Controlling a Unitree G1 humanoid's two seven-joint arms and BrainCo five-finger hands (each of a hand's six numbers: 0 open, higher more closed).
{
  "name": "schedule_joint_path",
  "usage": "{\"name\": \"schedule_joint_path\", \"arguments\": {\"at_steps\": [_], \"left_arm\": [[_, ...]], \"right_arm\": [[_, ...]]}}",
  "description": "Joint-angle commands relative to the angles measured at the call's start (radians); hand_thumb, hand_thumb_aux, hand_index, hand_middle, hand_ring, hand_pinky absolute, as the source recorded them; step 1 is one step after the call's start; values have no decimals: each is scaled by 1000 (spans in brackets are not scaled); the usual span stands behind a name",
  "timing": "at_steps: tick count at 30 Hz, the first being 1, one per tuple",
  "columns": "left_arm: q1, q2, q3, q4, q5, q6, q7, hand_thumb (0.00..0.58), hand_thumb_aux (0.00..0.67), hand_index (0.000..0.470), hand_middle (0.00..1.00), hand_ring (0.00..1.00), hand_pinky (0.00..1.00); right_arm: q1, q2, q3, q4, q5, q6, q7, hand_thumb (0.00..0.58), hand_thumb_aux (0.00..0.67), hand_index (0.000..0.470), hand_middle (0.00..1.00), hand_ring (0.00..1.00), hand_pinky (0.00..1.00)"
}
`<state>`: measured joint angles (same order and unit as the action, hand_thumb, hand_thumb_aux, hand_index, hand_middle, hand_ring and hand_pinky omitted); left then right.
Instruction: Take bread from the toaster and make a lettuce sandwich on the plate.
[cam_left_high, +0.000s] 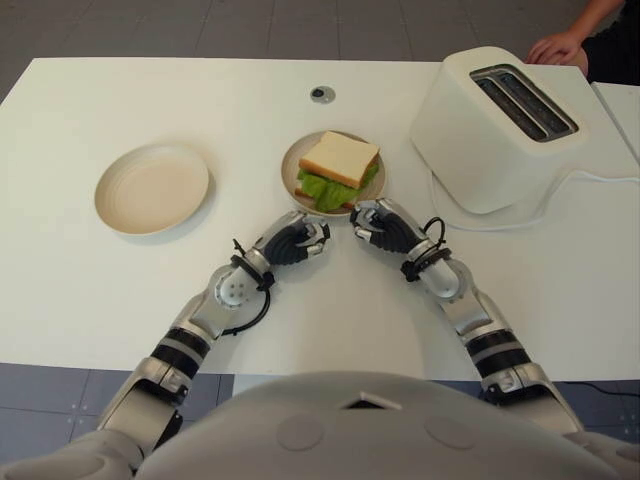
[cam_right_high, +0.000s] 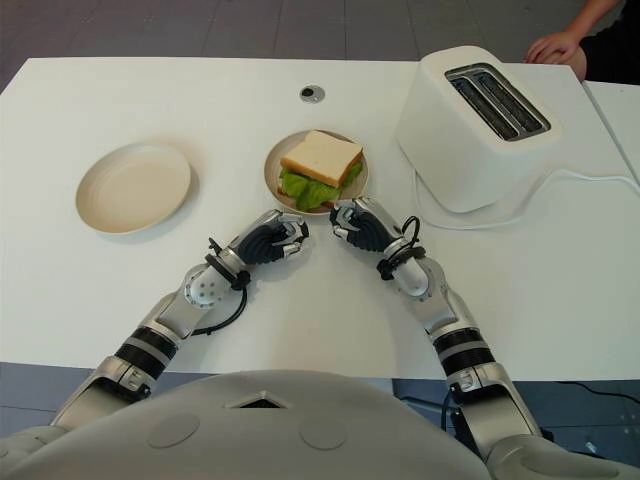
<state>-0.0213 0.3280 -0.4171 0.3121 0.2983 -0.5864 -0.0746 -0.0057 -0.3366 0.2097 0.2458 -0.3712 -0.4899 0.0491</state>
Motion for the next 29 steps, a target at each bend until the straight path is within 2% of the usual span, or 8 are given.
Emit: {"name": "schedule_joint_path", "arguments": {"at_steps": [1,3,5,9,13,19,23,29], "left_arm": [[67,-46,62,-69,-200,-154,-23,0,0,0,0,0,0],[62,-89,130,-116,-303,-201,1,0,0,0,0,0,0],[47,-126,190,-114,-315,-221,38,0,0,0,0,0,0],[28,-199,286,-76,-305,-125,125,0,0,0,0,0,0],[35,-242,331,-62,-207,-62,213,0,0,0,0,0,0],[15,-270,366,-35,-72,-25,324,0,0,0,0,0,0],[9,-298,370,-12,-96,-11,326,0,0,0,0,0,0],[-10,-319,363,24,-131,-50,288,0,0,0,0,0,0]], "right_arm": [[48,12,-105,-125,247,-27,51,0,0,0,0,0,0],[58,39,-165,-208,351,-16,36,0,0,0,0,0,0],[56,72,-199,-241,382,-20,9,0,0,0,0,0,0],[50,115,-207,-204,365,-50,-8,0,0,0,0,0,0],[55,137,-204,-167,351,-59,-4,0,0,0,0,0,0],[50,160,-206,-130,324,-82,-13,0,0,0,0,0,0],[48,168,-212,-116,313,-97,-17,0,0,0,0,0,0],[29,186,-215,-31,269,-135,-54,0,0,0,0,0,0]]}}
